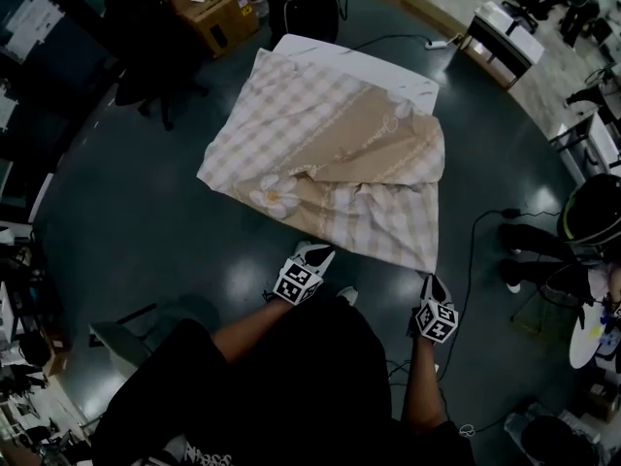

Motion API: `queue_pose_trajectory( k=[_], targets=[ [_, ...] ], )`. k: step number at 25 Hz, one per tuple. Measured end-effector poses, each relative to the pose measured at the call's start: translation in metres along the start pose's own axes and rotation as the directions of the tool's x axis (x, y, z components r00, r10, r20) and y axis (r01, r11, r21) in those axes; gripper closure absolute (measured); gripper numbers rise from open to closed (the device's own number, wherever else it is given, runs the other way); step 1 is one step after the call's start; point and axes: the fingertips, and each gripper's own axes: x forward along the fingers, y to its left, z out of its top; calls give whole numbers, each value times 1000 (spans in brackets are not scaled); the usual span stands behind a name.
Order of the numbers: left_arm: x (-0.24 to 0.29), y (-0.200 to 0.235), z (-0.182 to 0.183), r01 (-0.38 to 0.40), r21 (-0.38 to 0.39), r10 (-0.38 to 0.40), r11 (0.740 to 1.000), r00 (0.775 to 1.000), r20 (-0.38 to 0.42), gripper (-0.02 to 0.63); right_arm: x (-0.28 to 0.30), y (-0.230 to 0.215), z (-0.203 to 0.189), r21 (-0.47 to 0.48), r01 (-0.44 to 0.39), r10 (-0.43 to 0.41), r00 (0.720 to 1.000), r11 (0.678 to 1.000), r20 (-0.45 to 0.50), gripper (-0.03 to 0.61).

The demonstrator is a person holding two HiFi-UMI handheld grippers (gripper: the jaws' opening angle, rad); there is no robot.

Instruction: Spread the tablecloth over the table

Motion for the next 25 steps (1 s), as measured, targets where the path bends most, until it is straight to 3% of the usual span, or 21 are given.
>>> queue_pose_trajectory(
  k=[6, 9, 13, 17, 20, 25],
  targets=[
    [1, -10, -17, -23, -10, 23, 1000, 1000, -19, 580, 33, -8, -85, -30, -19, 13, 982, 999, -189, 560],
    [2, -10, -17, -30, -21, 30, 999, 999, -17, 580, 43, -5, -98, -38, 2, -12, 970, 999, -244, 547],
    [8, -5, -7, -20, -27, 20, 999, 1000, -5, 580, 38, 7, -59, -79, 51, -64, 984, 996, -166, 422],
    [19, 9, 8, -8, -44, 9, 999, 1000, 17, 580, 40, 34, -8, -97, 42, -49, 997, 994, -68, 420],
    [29, 25, 18, 16, -61, -14, 998, 999, 31, 580, 67, 59, 9, -119, -24, 14, 996, 993, -90, 420],
    [57, 49, 32, 86, -48, -85, 995, 996, 20, 580, 123, 74, 54, -127, -35, 21, 994, 991, -111, 420]
  ],
)
